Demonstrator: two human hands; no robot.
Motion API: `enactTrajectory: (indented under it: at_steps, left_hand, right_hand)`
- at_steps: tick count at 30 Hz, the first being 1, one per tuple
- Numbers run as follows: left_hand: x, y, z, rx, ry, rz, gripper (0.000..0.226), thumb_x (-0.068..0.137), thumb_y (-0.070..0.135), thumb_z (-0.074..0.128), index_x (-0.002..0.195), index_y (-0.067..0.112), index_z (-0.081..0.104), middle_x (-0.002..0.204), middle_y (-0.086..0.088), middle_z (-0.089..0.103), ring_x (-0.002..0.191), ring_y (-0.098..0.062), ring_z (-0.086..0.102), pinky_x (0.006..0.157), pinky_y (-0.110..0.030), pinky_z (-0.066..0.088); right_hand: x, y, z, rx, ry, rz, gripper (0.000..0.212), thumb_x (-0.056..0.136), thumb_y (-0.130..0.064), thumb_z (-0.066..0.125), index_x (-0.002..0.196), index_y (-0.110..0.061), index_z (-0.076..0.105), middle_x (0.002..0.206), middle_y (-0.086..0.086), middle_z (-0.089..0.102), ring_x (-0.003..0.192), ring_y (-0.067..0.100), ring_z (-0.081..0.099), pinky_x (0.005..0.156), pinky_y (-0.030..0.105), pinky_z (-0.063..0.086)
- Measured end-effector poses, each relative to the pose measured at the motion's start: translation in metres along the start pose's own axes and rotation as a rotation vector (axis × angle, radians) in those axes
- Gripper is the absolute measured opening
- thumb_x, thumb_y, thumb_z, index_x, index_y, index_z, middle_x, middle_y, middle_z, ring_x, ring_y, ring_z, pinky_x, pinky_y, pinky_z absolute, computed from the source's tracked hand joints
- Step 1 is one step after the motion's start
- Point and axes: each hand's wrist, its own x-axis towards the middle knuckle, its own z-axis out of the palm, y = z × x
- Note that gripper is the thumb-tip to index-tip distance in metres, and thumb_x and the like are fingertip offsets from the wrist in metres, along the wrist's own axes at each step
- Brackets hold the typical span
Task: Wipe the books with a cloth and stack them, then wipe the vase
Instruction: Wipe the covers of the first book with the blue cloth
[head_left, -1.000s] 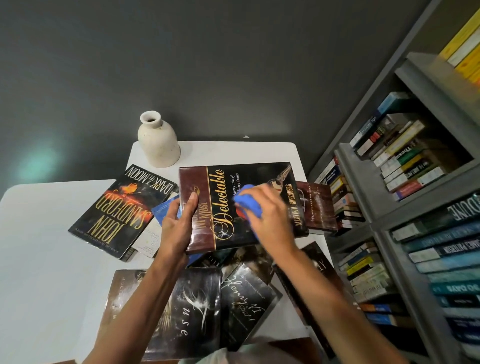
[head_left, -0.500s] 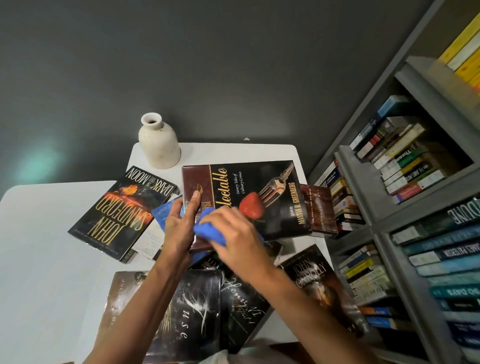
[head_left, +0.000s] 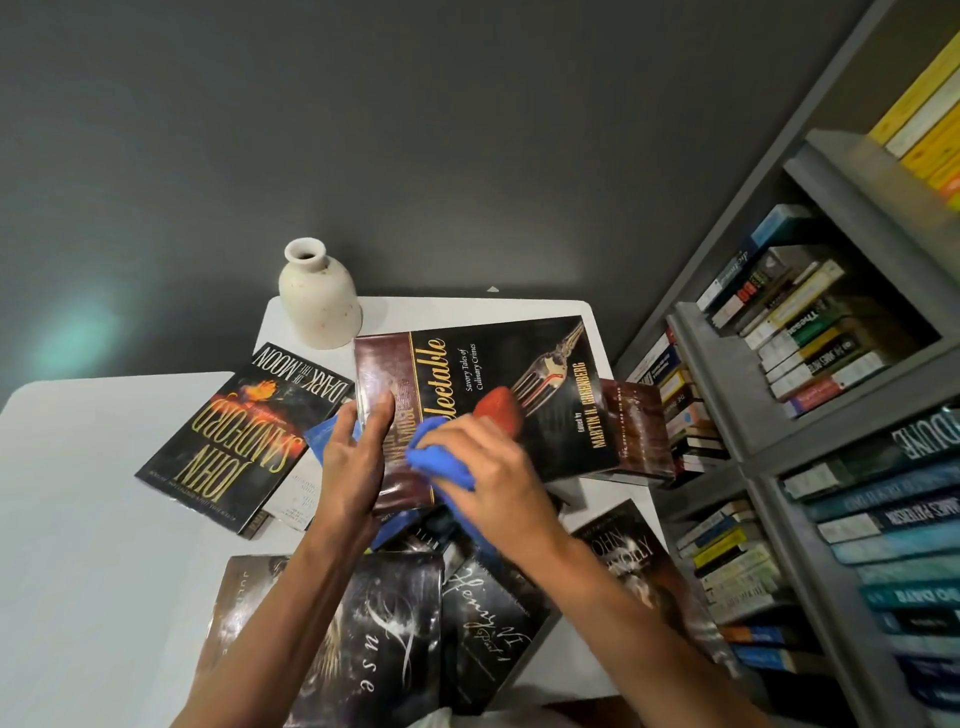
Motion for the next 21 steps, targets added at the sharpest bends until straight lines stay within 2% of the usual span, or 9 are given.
enactTrajectory:
  at_steps: [3, 6, 8, 10, 13, 15, 18, 21]
  left_hand:
    - [-0.002, 0.001, -0.006, -0.057, -0.014, 0.010, 0.008, 0.095, 0.026, 0.056, 0.099, 0.018, 0.056, 0.072, -0.001, 0.073, 0.059, -0.016, 0.068, 0.058, -0.036, 0.059]
    - [-0.005, 0.004, -0.010, -0.075, -0.042, 0.029, 0.020, 0.086, 0.030, 0.060, 0.100, 0.017, 0.055, 0.072, -0.001, 0.073, 0.059, -0.015, 0.069, 0.054, -0.031, 0.059]
    - [-0.007, 0.006, -0.008, -0.059, -0.064, 0.037, 0.029, 0.079, 0.032, 0.062, 0.102, 0.017, 0.055, 0.072, -0.002, 0.073, 0.059, -0.015, 0.070, 0.052, -0.030, 0.058]
    - [-0.008, 0.006, -0.002, -0.020, -0.091, 0.036, 0.025, 0.085, 0.030, 0.061, 0.105, 0.017, 0.056, 0.073, -0.003, 0.074, 0.059, -0.016, 0.070, 0.051, -0.030, 0.057]
    - [-0.009, 0.000, 0.005, 0.007, -0.103, 0.027, 0.015, 0.093, 0.024, 0.058, 0.105, 0.016, 0.058, 0.075, -0.005, 0.073, 0.060, -0.018, 0.070, 0.051, -0.029, 0.057]
    - [-0.011, -0.003, 0.005, 0.011, -0.094, 0.028, 0.014, 0.093, 0.024, 0.059, 0.104, 0.016, 0.059, 0.076, -0.006, 0.073, 0.060, -0.018, 0.070, 0.052, -0.029, 0.057]
    - [-0.011, -0.006, -0.003, 0.025, -0.076, 0.026, 0.015, 0.093, 0.025, 0.059, 0.105, 0.017, 0.058, 0.074, -0.004, 0.074, 0.059, -0.018, 0.070, 0.051, -0.029, 0.056]
    - [-0.012, -0.008, -0.005, 0.064, -0.090, 0.021, 0.026, 0.086, 0.033, 0.064, 0.108, 0.019, 0.058, 0.081, -0.009, 0.075, 0.064, -0.023, 0.071, 0.059, -0.034, 0.059]
  right_hand:
    - [-0.003, 0.040, -0.034, -0.113, 0.176, 0.204, 0.028, 0.074, -0.002, 0.076, 0.101, -0.007, 0.069, 0.098, 0.004, 0.062, 0.090, 0.023, 0.059, 0.085, 0.029, 0.046]
    - [0.001, 0.068, -0.065, -0.166, 0.338, 0.380, 0.020, 0.083, -0.011, 0.072, 0.103, -0.008, 0.067, 0.100, 0.004, 0.061, 0.092, 0.022, 0.061, 0.085, 0.035, 0.049]
    - [0.016, 0.067, -0.062, -0.181, 0.393, 0.397, 0.020, 0.084, -0.014, 0.071, 0.103, -0.009, 0.067, 0.100, 0.004, 0.061, 0.090, 0.022, 0.060, 0.083, 0.039, 0.050]
    - [0.037, 0.049, -0.040, -0.179, 0.385, 0.365, 0.023, 0.083, -0.014, 0.073, 0.103, -0.007, 0.067, 0.099, 0.005, 0.061, 0.089, 0.023, 0.059, 0.082, 0.035, 0.049]
    - [0.051, 0.013, -0.004, -0.171, 0.246, 0.216, 0.029, 0.078, -0.010, 0.076, 0.105, -0.006, 0.067, 0.100, 0.006, 0.062, 0.090, 0.021, 0.056, 0.081, 0.027, 0.046]
    - [0.048, 0.015, -0.010, -0.161, 0.204, 0.183, 0.031, 0.077, -0.007, 0.076, 0.106, -0.007, 0.067, 0.101, 0.005, 0.061, 0.091, 0.021, 0.056, 0.082, 0.024, 0.044]
    - [0.035, 0.053, -0.042, -0.170, 0.375, 0.314, 0.023, 0.082, -0.009, 0.072, 0.104, -0.006, 0.067, 0.100, 0.006, 0.060, 0.091, 0.024, 0.058, 0.086, 0.022, 0.041]
    - [0.027, 0.065, -0.049, -0.149, 0.467, 0.433, 0.020, 0.087, -0.012, 0.068, 0.105, -0.005, 0.065, 0.102, 0.006, 0.058, 0.092, 0.023, 0.059, 0.086, 0.034, 0.048]
